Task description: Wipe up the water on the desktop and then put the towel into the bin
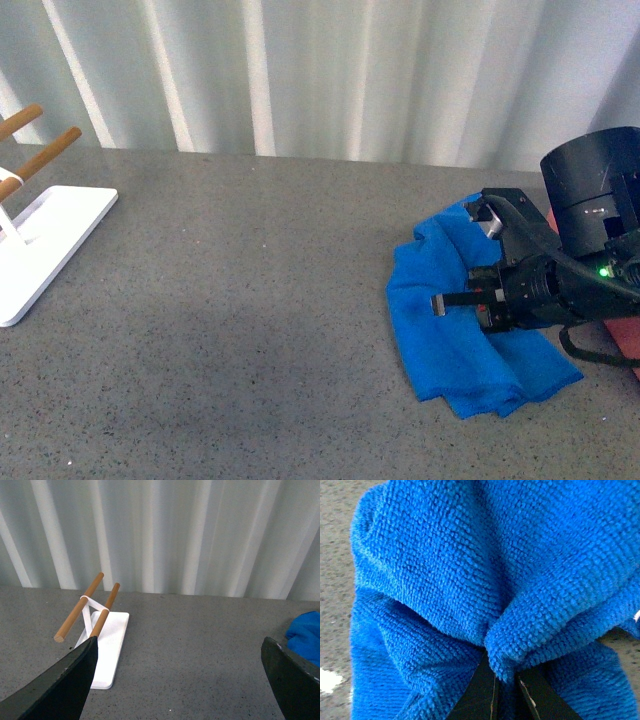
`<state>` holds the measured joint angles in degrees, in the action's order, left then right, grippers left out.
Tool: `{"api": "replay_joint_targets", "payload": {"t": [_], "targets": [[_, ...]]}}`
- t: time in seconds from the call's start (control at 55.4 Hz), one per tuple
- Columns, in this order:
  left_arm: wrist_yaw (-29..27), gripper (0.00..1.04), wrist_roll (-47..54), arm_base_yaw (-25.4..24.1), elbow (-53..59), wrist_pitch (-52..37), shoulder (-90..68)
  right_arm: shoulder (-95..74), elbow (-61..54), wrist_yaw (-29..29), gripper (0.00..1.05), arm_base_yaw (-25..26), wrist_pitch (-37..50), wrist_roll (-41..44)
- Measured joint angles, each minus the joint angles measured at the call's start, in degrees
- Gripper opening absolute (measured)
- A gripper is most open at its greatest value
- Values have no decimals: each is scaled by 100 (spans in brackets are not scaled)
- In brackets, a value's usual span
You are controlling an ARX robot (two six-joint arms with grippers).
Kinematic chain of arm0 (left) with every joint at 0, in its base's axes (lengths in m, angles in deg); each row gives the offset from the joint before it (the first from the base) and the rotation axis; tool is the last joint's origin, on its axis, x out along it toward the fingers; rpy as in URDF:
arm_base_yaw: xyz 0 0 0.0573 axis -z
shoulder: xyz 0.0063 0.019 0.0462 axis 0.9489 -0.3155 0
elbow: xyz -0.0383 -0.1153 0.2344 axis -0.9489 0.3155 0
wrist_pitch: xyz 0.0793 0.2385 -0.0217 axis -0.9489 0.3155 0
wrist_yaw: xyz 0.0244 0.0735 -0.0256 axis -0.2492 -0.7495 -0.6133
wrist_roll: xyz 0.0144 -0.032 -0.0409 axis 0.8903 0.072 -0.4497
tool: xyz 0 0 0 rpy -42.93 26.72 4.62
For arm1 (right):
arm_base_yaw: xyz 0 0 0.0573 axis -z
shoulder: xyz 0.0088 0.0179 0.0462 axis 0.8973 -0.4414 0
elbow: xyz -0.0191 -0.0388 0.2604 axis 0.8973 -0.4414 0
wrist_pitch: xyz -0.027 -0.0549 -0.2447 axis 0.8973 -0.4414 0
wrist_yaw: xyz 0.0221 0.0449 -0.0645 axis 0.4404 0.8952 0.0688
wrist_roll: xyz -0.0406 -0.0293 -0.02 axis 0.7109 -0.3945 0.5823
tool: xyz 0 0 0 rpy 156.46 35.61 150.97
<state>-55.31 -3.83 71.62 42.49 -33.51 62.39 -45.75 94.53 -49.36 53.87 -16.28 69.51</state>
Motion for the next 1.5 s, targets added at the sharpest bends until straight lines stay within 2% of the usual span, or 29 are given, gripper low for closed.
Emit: {"api": "replay_joint_targets", "payload": {"t": [0.361,0.542,0.723,0.831,0.976,1.156,1.319,1.5], "targets": [[0,98,0,0,0,0,0,-927,1486,-138,3,101,17,210],[0,98,0,0,0,0,0,-1362,2269,258,3,-76,-188,363],[0,98,0,0,0,0,0,-1497,2500,442,3,-385,-173,400],[0,98,0,0,0,0,0,-1495,2483,839,3,-684,-68,417],[0,98,0,0,0,0,0,-1244,2002,1467,3,-1276,109,492],[0,98,0,0,-2,0,0,-490,927,1775,3,-1434,-129,1154],[0,98,0,0,0,0,0,160,57,1762,3,-1126,-520,1956],[0,98,0,0,0,0,0,837,-715,1725,3,-466,-916,3051]]}}
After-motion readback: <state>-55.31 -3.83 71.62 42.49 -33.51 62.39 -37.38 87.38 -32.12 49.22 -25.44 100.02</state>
